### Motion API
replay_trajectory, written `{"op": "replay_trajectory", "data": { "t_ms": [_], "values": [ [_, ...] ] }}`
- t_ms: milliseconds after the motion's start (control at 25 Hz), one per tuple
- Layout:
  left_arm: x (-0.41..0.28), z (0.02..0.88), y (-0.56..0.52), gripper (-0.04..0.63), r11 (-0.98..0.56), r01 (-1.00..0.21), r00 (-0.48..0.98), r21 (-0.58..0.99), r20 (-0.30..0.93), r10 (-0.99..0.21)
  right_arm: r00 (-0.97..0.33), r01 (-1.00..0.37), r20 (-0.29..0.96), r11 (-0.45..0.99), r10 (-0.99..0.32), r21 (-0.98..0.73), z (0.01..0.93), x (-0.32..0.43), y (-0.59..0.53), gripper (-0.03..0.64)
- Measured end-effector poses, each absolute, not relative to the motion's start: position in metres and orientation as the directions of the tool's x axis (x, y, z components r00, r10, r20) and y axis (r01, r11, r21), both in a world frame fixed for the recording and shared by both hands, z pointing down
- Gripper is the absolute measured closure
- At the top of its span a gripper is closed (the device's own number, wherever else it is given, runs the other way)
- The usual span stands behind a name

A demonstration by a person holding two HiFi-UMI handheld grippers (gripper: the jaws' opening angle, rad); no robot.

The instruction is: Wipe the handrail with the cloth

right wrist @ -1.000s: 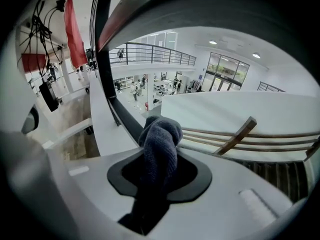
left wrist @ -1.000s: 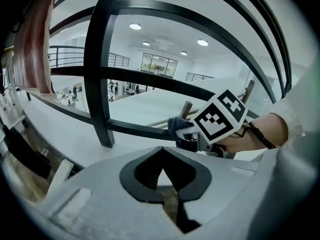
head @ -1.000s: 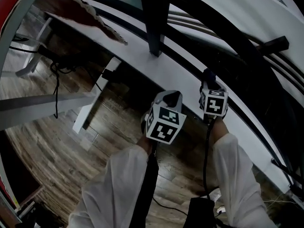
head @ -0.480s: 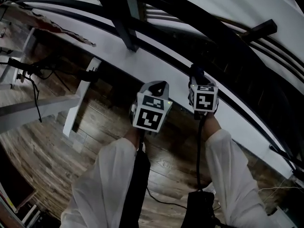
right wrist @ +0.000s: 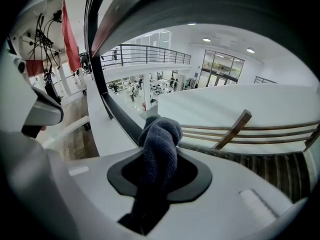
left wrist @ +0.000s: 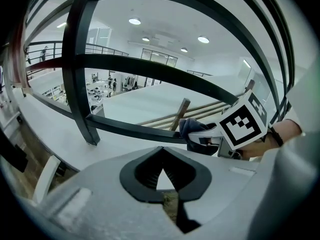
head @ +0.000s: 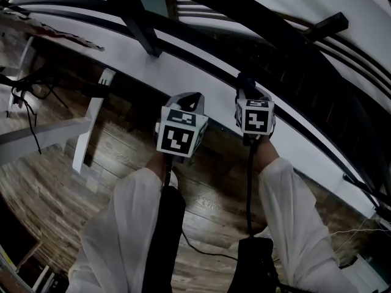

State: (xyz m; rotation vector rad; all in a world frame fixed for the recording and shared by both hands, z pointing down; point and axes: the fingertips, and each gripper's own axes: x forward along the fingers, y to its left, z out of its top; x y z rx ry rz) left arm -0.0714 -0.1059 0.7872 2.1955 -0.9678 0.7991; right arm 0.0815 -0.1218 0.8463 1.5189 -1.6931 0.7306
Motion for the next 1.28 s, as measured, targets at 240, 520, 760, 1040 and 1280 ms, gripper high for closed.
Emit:
{"op": "replay_trajectory", "data": {
  "t_ms": [240, 520, 760, 1040, 1280],
  "values": [
    [-0.055, 0.785, -0.097, 0.594, -0.571, -0.774, 0.557, 0.272, 0.722, -0.411, -0.003, -0.993, 0.828, 0.100, -0.561, 0.064, 0.846, 0.111, -0.102, 0.520],
    [-0.013, 0.786, -0.075, 0.593, -0.594, -0.753, 0.574, 0.284, 0.725, -0.381, 0.036, -0.995, 0.834, 0.054, -0.550, 0.079, 0.845, 0.164, -0.066, 0.520],
    [0.040, 0.787, -0.041, 0.594, -0.626, -0.727, 0.588, 0.284, 0.728, -0.352, 0.050, -0.996, 0.837, 0.034, -0.545, 0.082, 0.844, 0.216, -0.031, 0.520],
    [0.103, 0.791, -0.005, 0.592, -0.652, -0.701, 0.604, 0.288, 0.726, -0.329, 0.064, -0.995, 0.838, 0.025, -0.542, 0.092, 0.843, 0.279, 0.010, 0.520],
    [0.154, 0.792, 0.023, 0.592, -0.661, -0.691, 0.611, 0.292, 0.725, -0.319, 0.087, -0.995, 0.835, -0.001, -0.543, 0.103, 0.840, 0.333, 0.045, 0.520]
  ]
}}
